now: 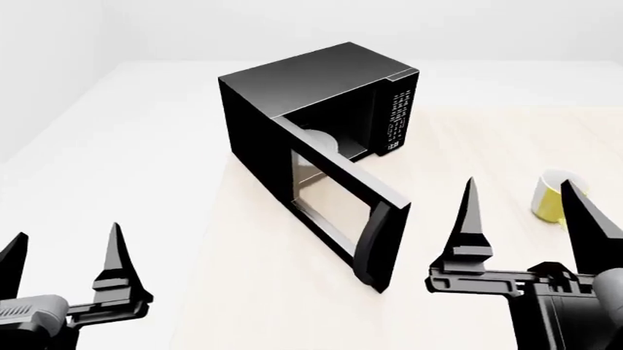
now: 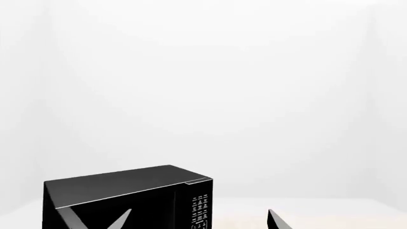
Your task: Close the microwave.
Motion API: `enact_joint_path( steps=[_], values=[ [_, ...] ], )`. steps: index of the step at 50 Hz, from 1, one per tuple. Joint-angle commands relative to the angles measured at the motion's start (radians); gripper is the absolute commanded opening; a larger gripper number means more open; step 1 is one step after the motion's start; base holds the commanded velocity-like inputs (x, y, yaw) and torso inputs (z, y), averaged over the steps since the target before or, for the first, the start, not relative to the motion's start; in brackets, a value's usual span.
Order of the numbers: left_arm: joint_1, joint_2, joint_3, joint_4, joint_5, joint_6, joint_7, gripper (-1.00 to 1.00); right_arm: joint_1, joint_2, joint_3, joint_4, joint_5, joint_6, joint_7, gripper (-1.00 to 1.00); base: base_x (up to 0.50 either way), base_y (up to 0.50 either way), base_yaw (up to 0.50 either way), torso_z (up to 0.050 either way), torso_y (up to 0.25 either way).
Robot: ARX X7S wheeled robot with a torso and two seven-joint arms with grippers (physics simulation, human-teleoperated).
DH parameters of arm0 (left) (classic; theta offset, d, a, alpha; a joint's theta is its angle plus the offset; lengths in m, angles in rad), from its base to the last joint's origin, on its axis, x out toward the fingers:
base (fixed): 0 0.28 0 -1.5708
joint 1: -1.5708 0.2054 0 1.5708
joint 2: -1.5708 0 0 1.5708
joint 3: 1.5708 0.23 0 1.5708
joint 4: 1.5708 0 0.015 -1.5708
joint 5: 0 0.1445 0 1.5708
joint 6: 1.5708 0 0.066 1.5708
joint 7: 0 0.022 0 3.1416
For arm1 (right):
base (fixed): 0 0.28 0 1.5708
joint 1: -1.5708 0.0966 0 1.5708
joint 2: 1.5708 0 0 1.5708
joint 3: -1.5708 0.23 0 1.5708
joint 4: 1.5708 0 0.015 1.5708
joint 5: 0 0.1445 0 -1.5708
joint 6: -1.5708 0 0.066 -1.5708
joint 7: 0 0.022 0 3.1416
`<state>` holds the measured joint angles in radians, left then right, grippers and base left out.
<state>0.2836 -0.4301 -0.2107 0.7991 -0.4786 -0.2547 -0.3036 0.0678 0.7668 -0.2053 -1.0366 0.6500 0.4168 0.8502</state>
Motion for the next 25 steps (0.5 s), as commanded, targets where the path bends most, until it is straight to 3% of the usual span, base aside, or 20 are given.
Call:
enact_joint_path(
  steps=[1,25],
  values=[
    [-0.003,-0.002,0.008,-0.008,0.001,0.006,0.003,1.0,0.026,0.059,-0.036,0.009,0.038,-0.046,0.048,1.0,0.5,0.0,0.0,0.0,0.0],
    [-0.007,-0.006,0.011,-0.016,-0.002,0.008,-0.003,1.0,0.12,0.123,-0.058,0.004,0.112,-0.018,0.148,1.0,0.5,0.0,0.0,0.0,0.001]
  ],
)
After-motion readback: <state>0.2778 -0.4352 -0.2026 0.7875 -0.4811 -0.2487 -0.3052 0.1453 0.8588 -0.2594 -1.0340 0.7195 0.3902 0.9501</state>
